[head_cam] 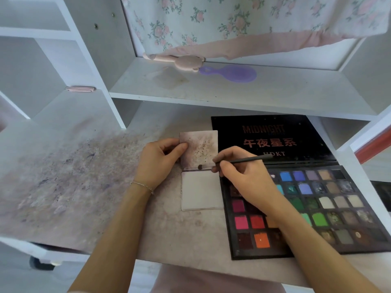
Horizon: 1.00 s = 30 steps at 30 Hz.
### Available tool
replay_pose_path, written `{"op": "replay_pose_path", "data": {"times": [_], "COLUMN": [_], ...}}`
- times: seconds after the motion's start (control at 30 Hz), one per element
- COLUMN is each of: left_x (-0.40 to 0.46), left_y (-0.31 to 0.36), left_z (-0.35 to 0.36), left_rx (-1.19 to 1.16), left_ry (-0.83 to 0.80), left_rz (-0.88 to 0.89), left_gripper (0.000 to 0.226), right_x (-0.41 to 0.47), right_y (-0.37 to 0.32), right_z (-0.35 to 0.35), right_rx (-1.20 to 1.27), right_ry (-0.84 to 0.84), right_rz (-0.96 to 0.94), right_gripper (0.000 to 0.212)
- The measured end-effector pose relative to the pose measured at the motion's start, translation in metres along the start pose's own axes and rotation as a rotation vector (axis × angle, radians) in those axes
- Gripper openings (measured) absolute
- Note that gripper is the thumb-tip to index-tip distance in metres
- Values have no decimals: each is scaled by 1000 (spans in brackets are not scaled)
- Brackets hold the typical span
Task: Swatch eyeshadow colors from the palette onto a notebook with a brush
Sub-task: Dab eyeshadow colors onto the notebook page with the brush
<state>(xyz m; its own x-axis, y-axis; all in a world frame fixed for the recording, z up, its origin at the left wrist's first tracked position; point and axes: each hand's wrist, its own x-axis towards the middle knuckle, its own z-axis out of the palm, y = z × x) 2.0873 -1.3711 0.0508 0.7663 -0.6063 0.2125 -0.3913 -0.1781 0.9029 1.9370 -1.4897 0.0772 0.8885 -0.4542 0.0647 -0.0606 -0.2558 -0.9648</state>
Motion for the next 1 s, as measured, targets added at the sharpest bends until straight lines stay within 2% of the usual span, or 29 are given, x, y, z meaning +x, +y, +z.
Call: {"op": "replay_pose_path", "data": {"times": [0.3,0.63,1.0], "left_x": [0,-1,-1], "left_y": [-1,1,1], "left_z": [-2,-1,0], "left_rx": [17,14,-21], "left_ry": [-4,3,-3], "left_rz": [10,-29,-38], "left_gripper": [19,10,11], "right_x": [10,9,11], "right_y": [7,5,7], "right_z": [17,20,19], "right_rx": [-17,-61,-158], "right_ry": [-3,-21,-19], "right_rz": [5,0,8], "right_gripper": [18,19,12]}}
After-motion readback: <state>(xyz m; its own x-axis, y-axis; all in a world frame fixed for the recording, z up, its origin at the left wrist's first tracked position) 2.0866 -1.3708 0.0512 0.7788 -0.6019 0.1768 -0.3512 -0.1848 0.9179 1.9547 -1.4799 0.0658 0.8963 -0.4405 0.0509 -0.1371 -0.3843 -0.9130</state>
